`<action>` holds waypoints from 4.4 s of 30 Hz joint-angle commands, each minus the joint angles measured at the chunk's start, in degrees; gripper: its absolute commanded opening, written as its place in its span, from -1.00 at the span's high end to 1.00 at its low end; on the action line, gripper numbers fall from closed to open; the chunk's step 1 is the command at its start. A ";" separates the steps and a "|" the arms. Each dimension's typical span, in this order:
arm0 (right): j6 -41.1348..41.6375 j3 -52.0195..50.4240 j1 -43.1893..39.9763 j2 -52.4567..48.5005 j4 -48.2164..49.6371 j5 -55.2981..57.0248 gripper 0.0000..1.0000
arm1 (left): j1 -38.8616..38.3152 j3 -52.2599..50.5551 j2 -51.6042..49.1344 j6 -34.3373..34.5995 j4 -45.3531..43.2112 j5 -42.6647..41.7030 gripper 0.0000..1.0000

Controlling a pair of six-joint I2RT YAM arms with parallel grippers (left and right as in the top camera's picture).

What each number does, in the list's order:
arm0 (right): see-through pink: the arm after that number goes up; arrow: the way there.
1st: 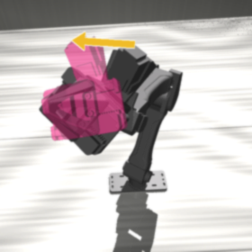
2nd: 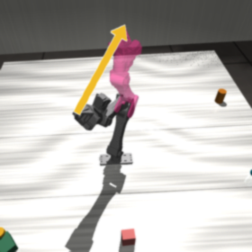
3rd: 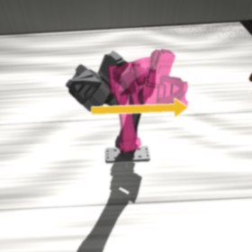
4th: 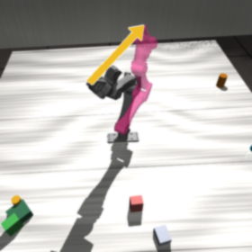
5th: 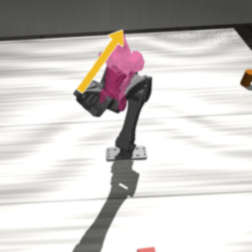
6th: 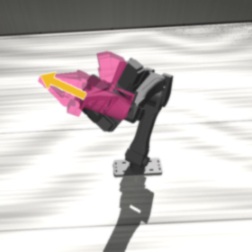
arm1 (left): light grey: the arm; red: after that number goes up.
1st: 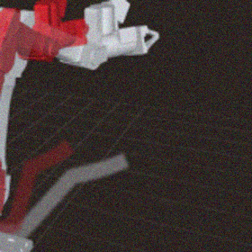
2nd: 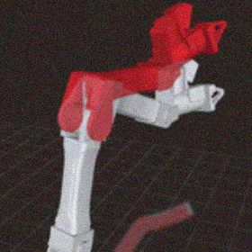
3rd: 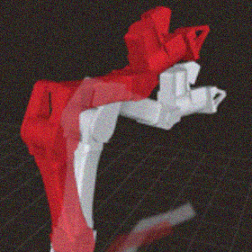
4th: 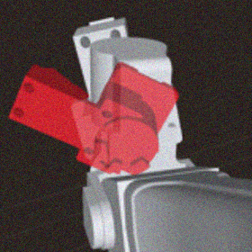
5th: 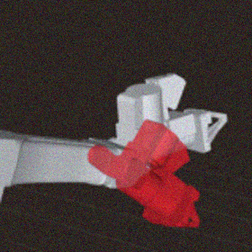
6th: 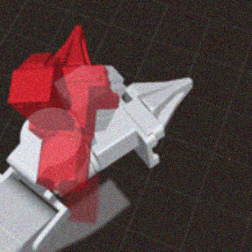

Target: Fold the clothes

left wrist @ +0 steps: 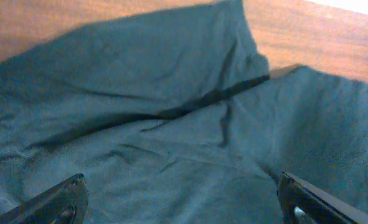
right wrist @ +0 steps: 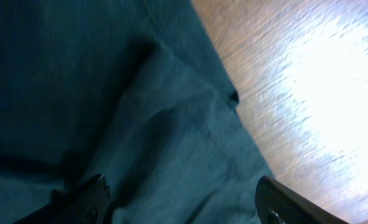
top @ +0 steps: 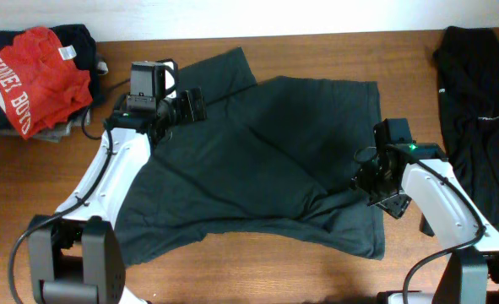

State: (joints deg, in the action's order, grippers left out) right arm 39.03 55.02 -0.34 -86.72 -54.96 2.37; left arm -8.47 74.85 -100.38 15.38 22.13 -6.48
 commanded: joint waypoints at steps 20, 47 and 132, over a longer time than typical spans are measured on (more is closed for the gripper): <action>-30.29 0.48 -9.05 -6.71 11.52 -13.44 -0.98 | 0.00 0.13 -0.39 -0.92 -0.09 -0.13 -0.93; -35.85 0.48 -9.07 -9.68 13.03 -13.68 -0.84 | 0.00 0.13 -0.39 -0.92 -0.20 -0.13 -0.93; -20.70 8.13 -2.80 12.26 -24.92 -26.36 0.36 | 0.00 0.13 -0.39 -0.94 -0.63 0.26 -0.93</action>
State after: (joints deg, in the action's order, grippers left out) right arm 18.98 63.68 -6.66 -74.94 -81.67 -18.44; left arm -8.45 74.85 -100.62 15.38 21.43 -6.44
